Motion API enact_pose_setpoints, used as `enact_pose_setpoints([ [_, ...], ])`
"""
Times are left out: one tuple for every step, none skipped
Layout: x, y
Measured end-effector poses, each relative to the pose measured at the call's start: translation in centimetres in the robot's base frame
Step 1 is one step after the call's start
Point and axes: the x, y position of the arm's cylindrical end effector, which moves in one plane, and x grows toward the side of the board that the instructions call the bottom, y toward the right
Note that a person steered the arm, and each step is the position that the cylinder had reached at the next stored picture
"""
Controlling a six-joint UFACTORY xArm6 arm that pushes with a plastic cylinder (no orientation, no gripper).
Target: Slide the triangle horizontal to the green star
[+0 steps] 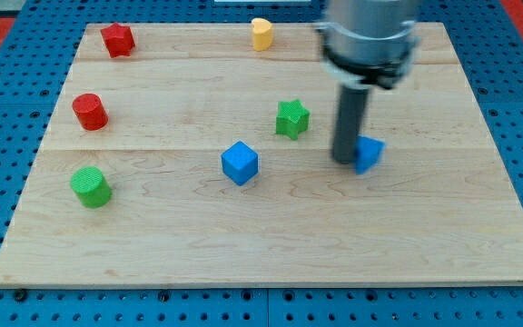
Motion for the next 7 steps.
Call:
enact_pose_setpoints([
  [-0.5,1.1],
  [2.3,1.9],
  [1.5,4.9],
  [-1.4,3.8],
  [-2.1,4.4],
  [0.0,6.6],
  [-0.6,7.2],
])
